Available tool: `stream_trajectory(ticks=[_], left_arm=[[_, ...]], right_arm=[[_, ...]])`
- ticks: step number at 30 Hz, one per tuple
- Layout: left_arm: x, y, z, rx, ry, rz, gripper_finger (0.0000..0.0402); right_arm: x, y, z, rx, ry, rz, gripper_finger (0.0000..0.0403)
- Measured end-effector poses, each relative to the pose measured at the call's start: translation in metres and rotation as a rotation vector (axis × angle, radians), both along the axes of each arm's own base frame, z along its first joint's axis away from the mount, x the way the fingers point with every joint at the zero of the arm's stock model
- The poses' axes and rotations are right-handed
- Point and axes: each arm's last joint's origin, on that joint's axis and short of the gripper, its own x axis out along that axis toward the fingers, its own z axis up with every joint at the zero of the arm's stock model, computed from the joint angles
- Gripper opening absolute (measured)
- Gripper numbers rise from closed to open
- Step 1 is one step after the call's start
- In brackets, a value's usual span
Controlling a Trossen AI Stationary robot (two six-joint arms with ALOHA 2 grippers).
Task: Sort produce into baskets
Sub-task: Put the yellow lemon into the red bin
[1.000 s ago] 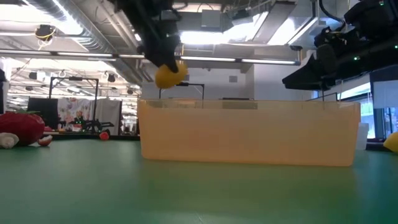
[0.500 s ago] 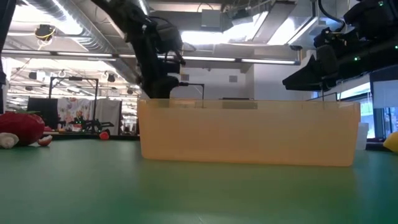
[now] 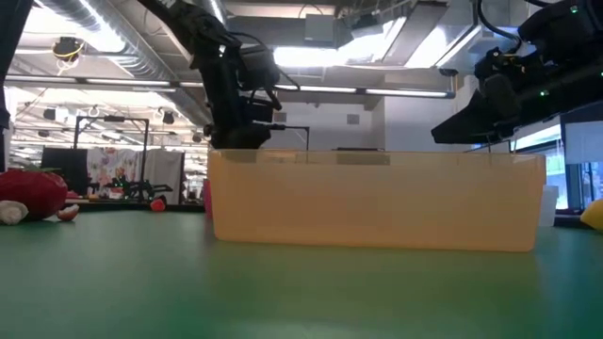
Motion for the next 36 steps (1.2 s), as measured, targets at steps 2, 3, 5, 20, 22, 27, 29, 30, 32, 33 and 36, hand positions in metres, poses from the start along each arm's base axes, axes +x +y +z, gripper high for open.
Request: stream_trajectory(ticks=[2, 3, 5, 20, 22, 27, 29, 30, 32, 33, 36], left_arm=[[0.000, -0.001, 0.002, -0.004, -0.003, 0.000, 0.0385], [0.000, -0.001, 0.004, -0.006, -0.001, 0.000, 0.0392], [0.002, -0.002, 0.014, 0.000, -0.022, 0.001, 0.0395], [0.021, -0.080, 0.071, 0.082, -0.244, -0.248, 0.0388], [0.026, -0.090, 0.069, 0.080, -0.250, -0.281, 0.0388], [0.036, -0.111, 0.058, 0.108, -0.351, -0.354, 0.0388], [0.036, -0.117, 0.049, 0.108, -0.368, -0.370, 0.0388], [0.036, -0.120, 0.044, 0.110, -0.382, -0.377, 0.0388], [0.036, -0.126, 0.034, 0.115, -0.422, -0.384, 0.0388], [0.035, -0.130, 0.028, 0.111, -0.434, -0.389, 0.0388], [0.033, -0.143, 0.015, 0.100, -0.500, -0.404, 0.0388]], right_arm=[[0.000, 0.000, 0.000, -0.001, 0.000, 0.000, 0.0269], [0.000, 0.000, 0.000, -0.004, 0.002, 0.001, 0.0269], [0.000, 0.000, 0.000, -0.011, 0.004, 0.003, 0.0269], [0.006, 0.001, 0.033, 0.029, 0.132, 0.051, 0.0269], [0.005, 0.001, 0.041, 0.046, 0.173, 0.023, 0.0269], [0.001, 0.000, 0.058, 0.105, 0.245, -0.030, 0.0269], [-0.001, 0.000, 0.064, 0.133, 0.262, -0.044, 0.0269], [-0.002, 0.000, 0.067, 0.147, 0.269, -0.052, 0.0269], [-0.005, 0.001, 0.072, 0.170, 0.298, -0.061, 0.0269], [-0.006, 0.001, 0.075, 0.177, 0.317, -0.063, 0.0269], [-0.012, 0.001, 0.084, 0.209, 0.357, -0.085, 0.0269]])
